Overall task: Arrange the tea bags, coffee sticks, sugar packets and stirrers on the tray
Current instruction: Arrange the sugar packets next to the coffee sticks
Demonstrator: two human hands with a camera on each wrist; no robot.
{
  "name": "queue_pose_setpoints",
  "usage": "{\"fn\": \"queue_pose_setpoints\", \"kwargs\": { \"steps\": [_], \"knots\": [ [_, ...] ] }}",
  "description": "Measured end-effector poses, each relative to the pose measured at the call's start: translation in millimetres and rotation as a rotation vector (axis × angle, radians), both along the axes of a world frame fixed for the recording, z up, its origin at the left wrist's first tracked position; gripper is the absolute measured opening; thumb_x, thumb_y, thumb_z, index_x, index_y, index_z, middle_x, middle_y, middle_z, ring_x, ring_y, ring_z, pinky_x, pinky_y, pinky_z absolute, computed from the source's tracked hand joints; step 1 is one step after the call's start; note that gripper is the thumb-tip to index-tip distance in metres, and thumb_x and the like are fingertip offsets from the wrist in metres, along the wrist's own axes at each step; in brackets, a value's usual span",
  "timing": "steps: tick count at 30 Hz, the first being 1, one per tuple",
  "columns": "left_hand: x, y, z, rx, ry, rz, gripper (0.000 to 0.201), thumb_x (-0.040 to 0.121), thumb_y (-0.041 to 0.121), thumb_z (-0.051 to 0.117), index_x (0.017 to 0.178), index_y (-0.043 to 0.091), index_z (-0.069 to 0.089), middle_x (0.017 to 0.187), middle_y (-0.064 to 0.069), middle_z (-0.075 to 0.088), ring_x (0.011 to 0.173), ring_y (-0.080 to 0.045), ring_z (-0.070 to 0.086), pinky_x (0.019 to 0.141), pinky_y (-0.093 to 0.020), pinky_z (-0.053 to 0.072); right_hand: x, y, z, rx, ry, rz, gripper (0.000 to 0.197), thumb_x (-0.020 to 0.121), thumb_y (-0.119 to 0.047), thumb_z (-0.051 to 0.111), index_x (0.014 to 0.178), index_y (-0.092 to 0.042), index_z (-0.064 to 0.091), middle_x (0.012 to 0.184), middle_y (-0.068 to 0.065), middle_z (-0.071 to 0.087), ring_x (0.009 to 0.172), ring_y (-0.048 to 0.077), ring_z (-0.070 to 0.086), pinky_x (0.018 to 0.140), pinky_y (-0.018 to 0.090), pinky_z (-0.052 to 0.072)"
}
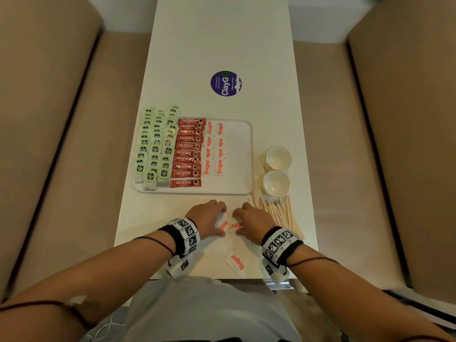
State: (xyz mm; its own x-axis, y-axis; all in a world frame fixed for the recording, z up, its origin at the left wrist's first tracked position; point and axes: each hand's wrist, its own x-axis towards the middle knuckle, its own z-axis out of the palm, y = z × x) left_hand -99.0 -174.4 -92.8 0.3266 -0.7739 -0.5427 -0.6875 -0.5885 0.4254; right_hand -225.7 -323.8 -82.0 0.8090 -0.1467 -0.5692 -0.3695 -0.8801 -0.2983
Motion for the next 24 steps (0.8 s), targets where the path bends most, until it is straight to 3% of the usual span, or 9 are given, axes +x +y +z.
{"fn": "queue_pose_setpoints", "kwargs": {
  "steps": [8,11,13,19,21,24],
  "knots": [
    [1.6,3.4,-5.6,0.046,-0.025,0.004,0.04,0.08,0.045,0.075,0.109,0.022,0.06,0.105,0.002,0.054,0.091,-0.022,0.058,0.078,-0.033,0.047,9.4,6.5,-2.6,-0.063,-0.001,0.037,0.039,0.088,-0.028,0.076,0.12,-0.013,0.059,0.118,0.005,0.049,0.084,0.025,0.063,0.077,0.039,0.058],
    [4.2,7.9,-5.6,0.013,0.011,0.056,0.014,0.084,0.035,0.07,0.085,0.024,0.06,0.091,0.004,0.061,0.081,-0.021,0.059,0.07,-0.031,0.047,13.1,6.5,-1.0,-0.068,0.007,0.065,0.034,0.088,-0.027,0.075,0.114,-0.013,0.058,0.113,0.004,0.052,0.084,0.024,0.063,0.076,0.04,0.058],
    [4.6,10.9,-5.0,-0.01,0.038,0.105,0.013,0.085,0.029,0.065,0.077,0.024,0.055,0.081,0.004,0.062,0.076,-0.022,0.058,0.065,-0.032,0.044,15.3,6.6,-0.2,-0.058,0.016,0.084,0.032,0.089,-0.026,0.074,0.113,-0.013,0.057,0.11,0.004,0.056,0.087,0.026,0.064,0.077,0.041,0.057],
    [11.1,15.0,-2.4,-0.043,0.189,0.286,0.009,0.094,0.022,0.054,0.09,0.017,0.047,0.087,-0.006,0.064,0.081,-0.029,0.06,0.074,-0.042,0.048,19.8,6.2,0.5,-0.013,0.003,0.088,0.016,0.095,-0.013,0.058,0.108,-0.018,0.05,0.093,0.003,0.065,0.08,0.025,0.062,0.069,0.036,0.051],
    [12.8,15.4,0.0,-0.085,0.231,0.353,0.005,0.099,0.021,0.049,0.099,0.017,0.047,0.088,-0.003,0.064,0.082,-0.025,0.061,0.074,-0.039,0.049,21.4,4.7,1.8,0.014,-0.03,0.041,0.017,0.095,-0.011,0.055,0.104,-0.024,0.048,0.089,0.0,0.064,0.078,0.023,0.06,0.067,0.033,0.048],
    [15.5,16.6,4.7,-0.165,0.295,0.38,0.019,0.1,0.032,0.055,0.114,0.021,0.052,0.089,0.007,0.061,0.082,-0.015,0.06,0.072,-0.031,0.044,25.9,1.7,9.1,0.08,-0.091,-0.038,0.017,0.097,-0.014,0.055,0.111,-0.023,0.053,0.096,-0.002,0.066,0.081,0.021,0.061,0.071,0.034,0.051]
  ]
}}
